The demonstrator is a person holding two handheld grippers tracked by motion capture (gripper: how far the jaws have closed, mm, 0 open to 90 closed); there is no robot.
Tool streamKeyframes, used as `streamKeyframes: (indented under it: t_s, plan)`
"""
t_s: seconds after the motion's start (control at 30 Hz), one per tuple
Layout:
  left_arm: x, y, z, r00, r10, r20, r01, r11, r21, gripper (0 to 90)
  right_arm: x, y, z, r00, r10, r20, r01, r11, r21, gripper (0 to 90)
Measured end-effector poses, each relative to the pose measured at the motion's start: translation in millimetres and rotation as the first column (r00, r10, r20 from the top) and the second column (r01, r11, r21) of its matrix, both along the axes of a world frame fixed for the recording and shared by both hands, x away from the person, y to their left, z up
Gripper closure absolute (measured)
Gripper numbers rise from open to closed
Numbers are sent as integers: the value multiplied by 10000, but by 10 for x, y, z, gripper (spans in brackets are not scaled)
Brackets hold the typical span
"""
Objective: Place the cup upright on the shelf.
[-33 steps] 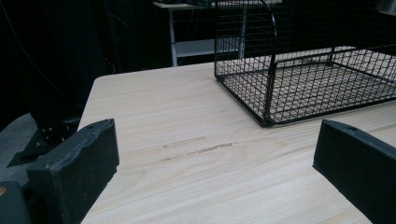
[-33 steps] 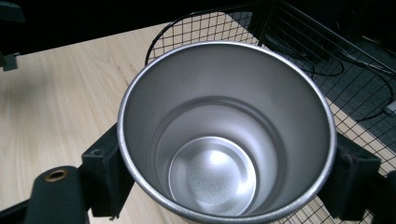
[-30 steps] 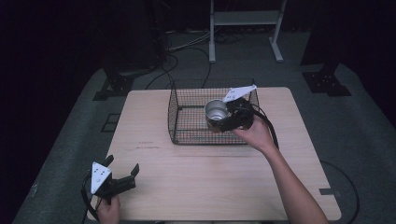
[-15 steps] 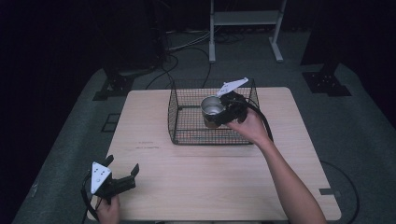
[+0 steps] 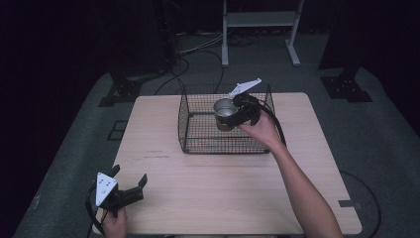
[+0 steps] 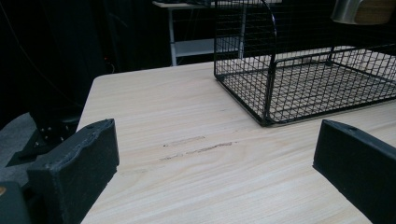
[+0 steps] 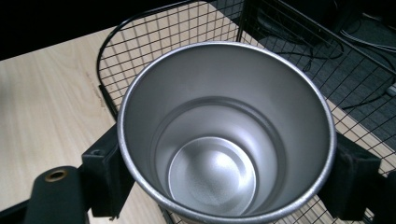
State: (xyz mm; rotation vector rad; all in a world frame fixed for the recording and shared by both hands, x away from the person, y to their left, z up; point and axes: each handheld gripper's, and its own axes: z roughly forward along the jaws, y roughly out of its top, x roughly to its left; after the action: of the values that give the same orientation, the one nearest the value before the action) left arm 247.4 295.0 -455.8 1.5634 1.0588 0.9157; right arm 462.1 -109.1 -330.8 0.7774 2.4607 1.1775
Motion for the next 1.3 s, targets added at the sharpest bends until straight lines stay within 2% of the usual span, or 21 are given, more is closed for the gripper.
streamKeyframes:
  t_s: [0.27, 0.4, 0.47, 0.73, 1.3]
  plan:
    - [-6, 11, 2, 10000, 56, 39, -56, 10000, -65, 0, 165, 78, -7, 9997, -238, -94, 237, 9997, -68, 178]
    - [-10, 19, -2, 10000, 84, 32, -84, 9999, -69, 0, 232, 93, 2, 9992, -379, -89, 379, 9993, 54, 178]
    - [-9, 19, -3, 10000, 74, 6, -74, 9999, -99, 0, 270, 97, -2, 9991, -366, -232, 369, 9992, 148, 178]
    - [-18, 41, -3, 9999, 107, 89, -106, 9999, -117, 0, 404, 169, -91, 9978, -560, -346, 555, 9984, -147, 178]
    - [-26, 61, 0, 9998, 184, 69, -182, 9996, -208, 0, 576, 147, -280, 9918, -962, -846, 934, 9949, -368, 177]
